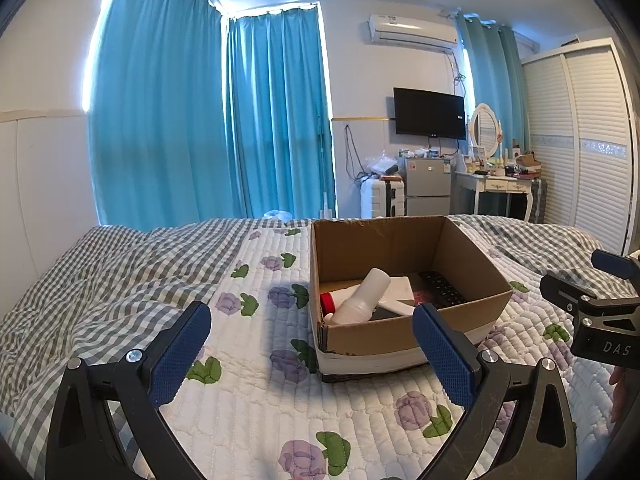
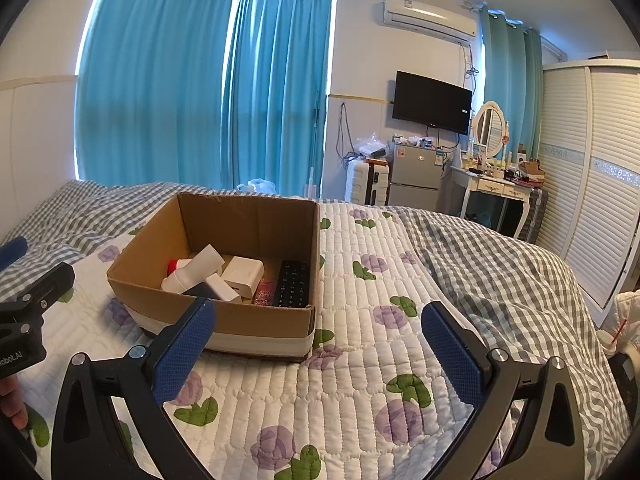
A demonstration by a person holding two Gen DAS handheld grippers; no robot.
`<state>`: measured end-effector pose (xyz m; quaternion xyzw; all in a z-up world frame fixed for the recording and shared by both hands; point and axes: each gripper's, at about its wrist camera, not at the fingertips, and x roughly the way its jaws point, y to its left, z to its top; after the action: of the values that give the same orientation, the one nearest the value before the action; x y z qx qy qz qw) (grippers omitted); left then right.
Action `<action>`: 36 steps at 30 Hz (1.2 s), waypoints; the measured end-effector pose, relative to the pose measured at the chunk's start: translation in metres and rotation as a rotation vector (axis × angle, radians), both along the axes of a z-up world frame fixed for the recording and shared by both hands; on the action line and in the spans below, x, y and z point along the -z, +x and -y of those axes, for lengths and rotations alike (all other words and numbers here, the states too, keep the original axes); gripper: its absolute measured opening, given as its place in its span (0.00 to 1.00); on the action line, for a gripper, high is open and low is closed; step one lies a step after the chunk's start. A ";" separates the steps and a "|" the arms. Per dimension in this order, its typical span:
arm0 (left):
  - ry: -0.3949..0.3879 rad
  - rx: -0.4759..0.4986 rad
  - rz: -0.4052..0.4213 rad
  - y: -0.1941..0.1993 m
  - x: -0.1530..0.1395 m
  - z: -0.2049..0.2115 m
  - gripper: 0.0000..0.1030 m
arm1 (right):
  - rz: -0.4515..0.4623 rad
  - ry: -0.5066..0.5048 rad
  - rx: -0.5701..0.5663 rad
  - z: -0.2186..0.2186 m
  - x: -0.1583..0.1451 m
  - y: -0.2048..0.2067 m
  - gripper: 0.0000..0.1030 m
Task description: Organize rigid objects
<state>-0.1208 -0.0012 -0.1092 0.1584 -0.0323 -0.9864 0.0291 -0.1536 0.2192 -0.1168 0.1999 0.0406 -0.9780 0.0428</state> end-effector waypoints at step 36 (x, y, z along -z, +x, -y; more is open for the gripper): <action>0.005 0.003 0.008 -0.001 0.002 0.000 1.00 | 0.019 0.011 0.007 -0.001 0.004 -0.001 1.00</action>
<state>-0.1222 -0.0012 -0.1108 0.1626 -0.0303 -0.9859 0.0270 -0.1550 0.2197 -0.1211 0.2094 0.0448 -0.9760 0.0389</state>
